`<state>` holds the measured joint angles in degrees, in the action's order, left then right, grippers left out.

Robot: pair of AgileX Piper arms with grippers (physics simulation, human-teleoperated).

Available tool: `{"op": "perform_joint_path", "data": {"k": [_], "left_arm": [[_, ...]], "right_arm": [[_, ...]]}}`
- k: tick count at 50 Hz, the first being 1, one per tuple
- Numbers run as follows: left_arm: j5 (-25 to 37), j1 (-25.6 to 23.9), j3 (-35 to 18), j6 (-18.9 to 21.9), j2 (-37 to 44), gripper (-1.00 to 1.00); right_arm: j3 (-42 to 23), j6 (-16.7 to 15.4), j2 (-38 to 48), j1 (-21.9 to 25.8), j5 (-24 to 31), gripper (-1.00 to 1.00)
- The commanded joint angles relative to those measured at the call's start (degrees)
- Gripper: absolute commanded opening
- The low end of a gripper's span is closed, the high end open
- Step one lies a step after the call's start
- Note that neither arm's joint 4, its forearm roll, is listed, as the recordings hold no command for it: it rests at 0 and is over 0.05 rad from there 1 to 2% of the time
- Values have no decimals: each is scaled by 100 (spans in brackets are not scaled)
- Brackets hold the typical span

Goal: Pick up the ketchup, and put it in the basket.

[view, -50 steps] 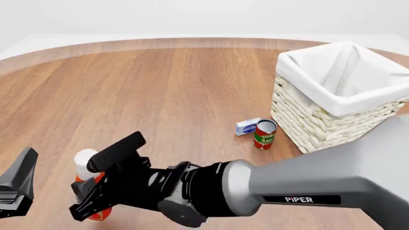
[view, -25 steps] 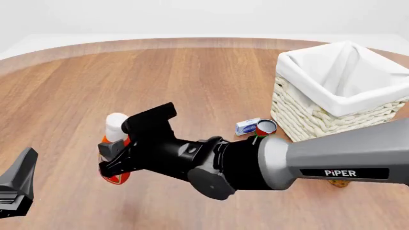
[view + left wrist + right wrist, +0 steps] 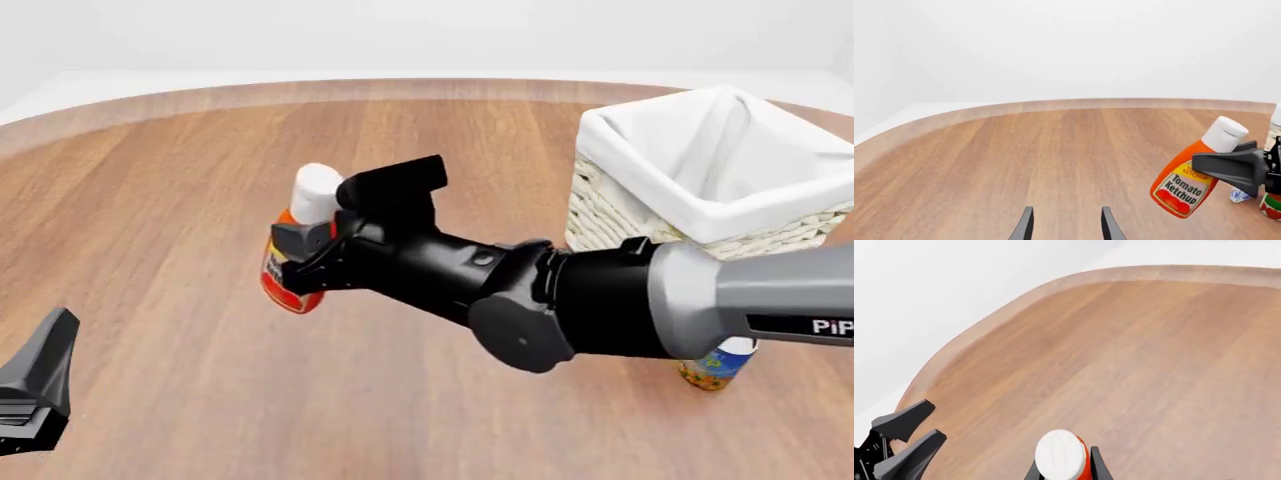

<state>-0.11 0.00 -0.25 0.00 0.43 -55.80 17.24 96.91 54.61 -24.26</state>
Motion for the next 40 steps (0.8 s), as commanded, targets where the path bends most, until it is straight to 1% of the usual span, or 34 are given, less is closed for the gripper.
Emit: {"op": "perform_joint_path", "data": {"k": [1,9,18,23,34,40], "left_arm": [[0,0,0,0,0,100],[0,0,0,0,0,100],[0,0,0,0,0,100],[0,0,0,0,0,100],[0,0,0,0,0,100],[0,0,0,0,0,100]], "right_arm": [[199,-70,-382,-434,-90,-100],[323,-53,-660,-810,-112,-100],[425,-20,-799,-1062,-152,-100],[554,-59,-994,-1329,-190,-100],[766,-79,-1374,-1664,-263,-100],[907,-94,-1611,-1928,-314,-100]]}}
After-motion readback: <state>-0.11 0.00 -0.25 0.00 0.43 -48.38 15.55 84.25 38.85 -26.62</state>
